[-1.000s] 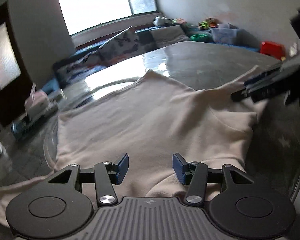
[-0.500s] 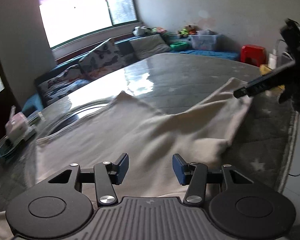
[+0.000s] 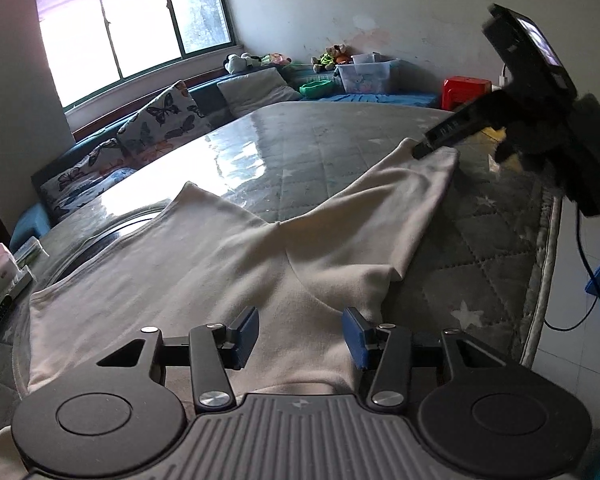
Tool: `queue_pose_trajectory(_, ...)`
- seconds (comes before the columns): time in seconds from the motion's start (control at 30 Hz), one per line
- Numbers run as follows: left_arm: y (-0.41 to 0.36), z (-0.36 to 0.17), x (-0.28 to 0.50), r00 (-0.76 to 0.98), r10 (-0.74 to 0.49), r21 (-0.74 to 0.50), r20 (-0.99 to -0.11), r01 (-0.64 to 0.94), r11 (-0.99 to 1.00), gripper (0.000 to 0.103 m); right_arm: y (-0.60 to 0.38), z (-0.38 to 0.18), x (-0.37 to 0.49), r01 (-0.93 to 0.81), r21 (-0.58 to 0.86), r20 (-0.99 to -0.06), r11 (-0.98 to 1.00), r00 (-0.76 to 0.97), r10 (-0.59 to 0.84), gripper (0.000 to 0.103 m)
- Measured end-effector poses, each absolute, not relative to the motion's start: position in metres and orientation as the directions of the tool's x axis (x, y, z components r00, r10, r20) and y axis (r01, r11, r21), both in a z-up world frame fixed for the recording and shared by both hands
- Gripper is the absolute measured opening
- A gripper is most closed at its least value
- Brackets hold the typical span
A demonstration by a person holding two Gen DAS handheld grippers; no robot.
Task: Fold clothes
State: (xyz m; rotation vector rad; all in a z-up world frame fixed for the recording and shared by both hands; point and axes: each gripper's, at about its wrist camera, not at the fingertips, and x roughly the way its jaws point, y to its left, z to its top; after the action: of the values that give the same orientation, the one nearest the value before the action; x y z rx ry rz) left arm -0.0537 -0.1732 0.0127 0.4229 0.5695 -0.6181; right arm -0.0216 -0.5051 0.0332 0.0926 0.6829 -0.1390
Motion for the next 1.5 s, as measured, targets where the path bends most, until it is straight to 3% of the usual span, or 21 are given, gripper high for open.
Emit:
queue_pose_trajectory(0.17, -0.173, 0.012, -0.052, 0.667, -0.420, 0.195, -0.615, 0.645, 0.739, 0.049, -0.507, 0.038, -0.005, 0.130, 0.044, -0.633, 0.990, 0.770, -0.073, 0.048)
queue_pose_trajectory(0.37, -0.173, 0.011, -0.052, 0.661, -0.426, 0.193, -0.618, 0.652, 0.733, 0.049, -0.507, 0.029, 0.005, 0.108, 0.064, -0.654, 0.992, 0.755, -0.040, 0.023)
queue_pose_trajectory(0.4, -0.173, 0.010, -0.052, 0.660, -0.426, 0.192, -0.619, 0.653, 0.732, 0.049, -0.507, 0.030, 0.005, 0.108, 0.068, -0.652, 0.992, 0.757, -0.038, 0.014)
queue_pose_trajectory(0.53, -0.173, 0.010, -0.053, 0.656, -0.430, 0.190, -0.620, 0.658, 0.729, 0.048, -0.501, 0.034, 0.011, 0.111, 0.021, -0.635, 0.994, 0.769, -0.073, 0.006)
queue_pose_trajectory(0.67, -0.171, 0.009, -0.055, 0.652, -0.435, 0.191, -0.621, 0.664, 0.723, 0.048, -0.489, 0.046, 0.016, 0.103, -0.058, -0.585, 0.993, 0.802, -0.118, 0.006)
queue_pose_trajectory(0.83, -0.170, 0.010, -0.055, 0.649, -0.440, 0.187, -0.621, 0.667, 0.721, 0.048, -0.486, 0.034, 0.029, 0.136, -0.107, -0.615, 0.985, 0.770, -0.173, 0.006)
queue_pose_trajectory(0.93, -0.170, 0.010, -0.055, 0.649, -0.442, 0.188, -0.620, 0.669, 0.719, 0.048, -0.488, 0.028, 0.028, 0.139, -0.113, -0.627, 0.984, 0.758, -0.179, 0.012)
queue_pose_trajectory(1.3, -0.170, 0.010, -0.056, 0.643, -0.447, 0.182, -0.621, 0.674, 0.716, 0.048, -0.475, 0.042, -0.022, 0.017, -0.020, -0.635, 1.000, 0.772, -0.026, 0.018)
queue_pose_trajectory(1.5, -0.166, 0.010, -0.063, 0.631, -0.463, 0.180, -0.623, 0.692, 0.699, 0.048, -0.481, 0.034, -0.036, 0.067, -0.018, -0.647, 0.998, 0.760, -0.063, 0.021)
